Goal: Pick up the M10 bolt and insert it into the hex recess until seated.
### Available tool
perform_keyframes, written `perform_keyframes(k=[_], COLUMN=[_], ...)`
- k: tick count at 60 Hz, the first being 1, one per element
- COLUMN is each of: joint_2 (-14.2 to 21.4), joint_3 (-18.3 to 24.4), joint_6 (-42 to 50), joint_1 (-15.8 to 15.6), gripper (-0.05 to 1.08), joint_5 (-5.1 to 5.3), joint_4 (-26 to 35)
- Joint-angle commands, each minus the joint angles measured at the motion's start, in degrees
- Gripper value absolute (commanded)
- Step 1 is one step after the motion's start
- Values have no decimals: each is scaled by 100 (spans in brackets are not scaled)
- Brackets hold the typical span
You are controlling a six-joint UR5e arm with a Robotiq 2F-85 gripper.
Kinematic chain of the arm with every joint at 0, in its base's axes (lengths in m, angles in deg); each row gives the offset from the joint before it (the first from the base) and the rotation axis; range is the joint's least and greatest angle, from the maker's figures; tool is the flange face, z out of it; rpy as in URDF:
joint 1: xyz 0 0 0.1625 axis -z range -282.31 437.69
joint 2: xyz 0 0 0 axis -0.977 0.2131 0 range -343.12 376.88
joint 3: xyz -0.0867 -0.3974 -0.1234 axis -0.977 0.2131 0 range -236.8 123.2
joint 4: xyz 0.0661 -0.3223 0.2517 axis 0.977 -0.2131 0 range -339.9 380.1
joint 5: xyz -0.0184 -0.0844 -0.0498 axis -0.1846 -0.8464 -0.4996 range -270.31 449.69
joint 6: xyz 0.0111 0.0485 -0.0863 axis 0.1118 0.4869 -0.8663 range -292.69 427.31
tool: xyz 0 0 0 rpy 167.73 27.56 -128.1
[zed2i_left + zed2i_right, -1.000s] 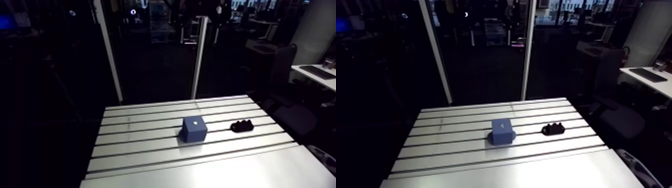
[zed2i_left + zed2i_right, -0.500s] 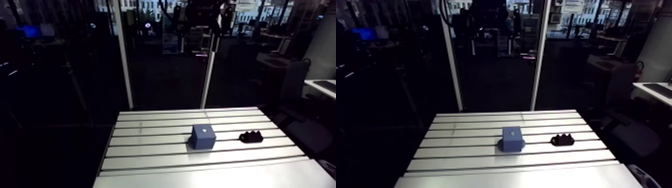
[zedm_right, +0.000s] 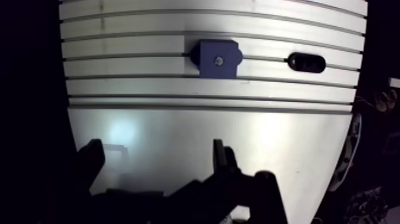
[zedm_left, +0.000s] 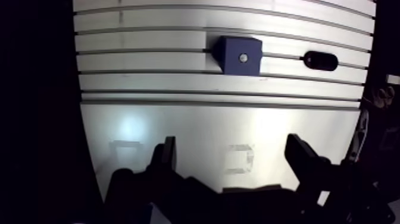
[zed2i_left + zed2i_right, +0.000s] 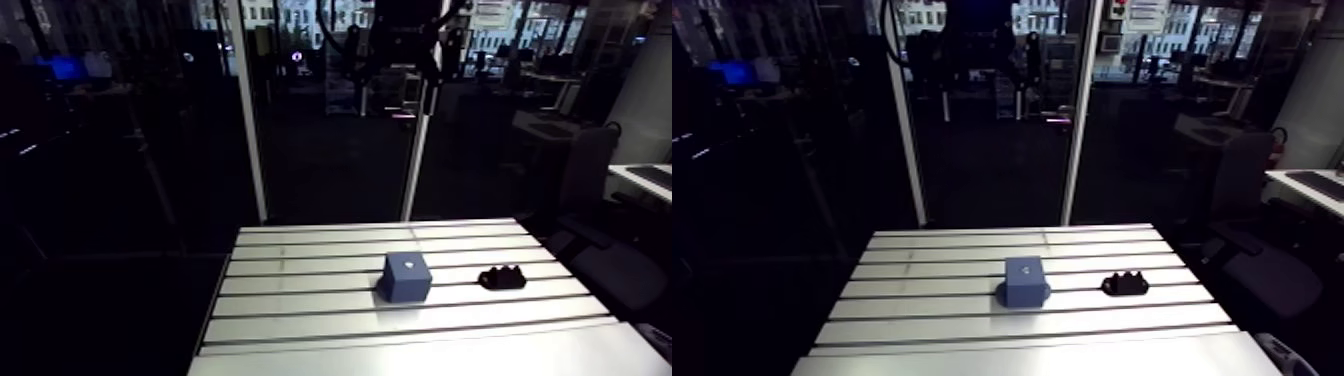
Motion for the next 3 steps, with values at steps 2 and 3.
perform_keyframes(k=[2,3], joint_2=[-25,-25], joint_3=[-48,-48], joint_6=[2,2], joint_1=[0,0], gripper=[1,1], joint_5=[36,36], joint_4=[-2,-2])
